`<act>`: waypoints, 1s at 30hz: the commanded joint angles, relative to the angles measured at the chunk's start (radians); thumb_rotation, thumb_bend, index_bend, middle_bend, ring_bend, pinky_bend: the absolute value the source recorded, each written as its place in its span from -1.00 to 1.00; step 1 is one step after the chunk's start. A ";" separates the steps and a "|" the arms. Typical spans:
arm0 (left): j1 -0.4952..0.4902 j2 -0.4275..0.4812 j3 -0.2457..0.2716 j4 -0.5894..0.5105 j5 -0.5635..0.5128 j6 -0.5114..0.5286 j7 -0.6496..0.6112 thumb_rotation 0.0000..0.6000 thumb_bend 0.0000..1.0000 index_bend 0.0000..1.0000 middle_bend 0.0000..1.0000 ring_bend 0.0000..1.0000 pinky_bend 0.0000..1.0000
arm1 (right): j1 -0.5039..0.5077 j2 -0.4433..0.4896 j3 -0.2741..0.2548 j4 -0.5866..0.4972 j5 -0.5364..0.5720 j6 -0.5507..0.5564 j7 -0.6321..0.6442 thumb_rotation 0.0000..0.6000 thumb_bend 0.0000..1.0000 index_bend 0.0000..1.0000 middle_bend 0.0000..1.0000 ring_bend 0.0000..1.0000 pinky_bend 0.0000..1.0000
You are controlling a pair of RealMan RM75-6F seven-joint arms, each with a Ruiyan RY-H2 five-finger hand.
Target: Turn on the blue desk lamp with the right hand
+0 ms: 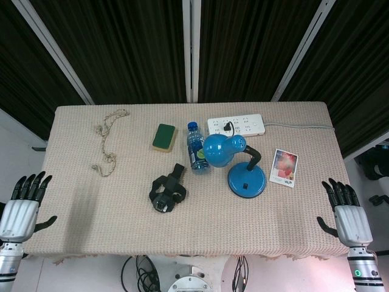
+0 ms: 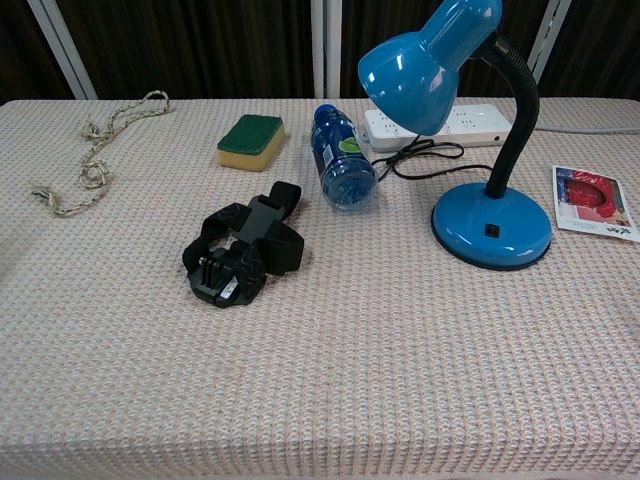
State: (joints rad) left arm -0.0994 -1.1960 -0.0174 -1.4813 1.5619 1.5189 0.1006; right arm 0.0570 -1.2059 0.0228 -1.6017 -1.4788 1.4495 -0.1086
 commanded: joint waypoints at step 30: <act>-0.009 -0.005 0.015 -0.011 0.010 -0.031 0.013 1.00 -1.00 -0.97 -1.00 -1.00 -1.00 | 0.068 0.034 -0.028 -0.081 -0.047 -0.125 -0.052 1.00 -0.65 -1.00 0.49 0.57 0.41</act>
State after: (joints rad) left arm -0.1066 -1.2012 -0.0035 -1.4924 1.5731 1.4920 0.1123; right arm 0.1167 -1.1676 -0.0021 -1.6773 -1.5230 1.3360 -0.1483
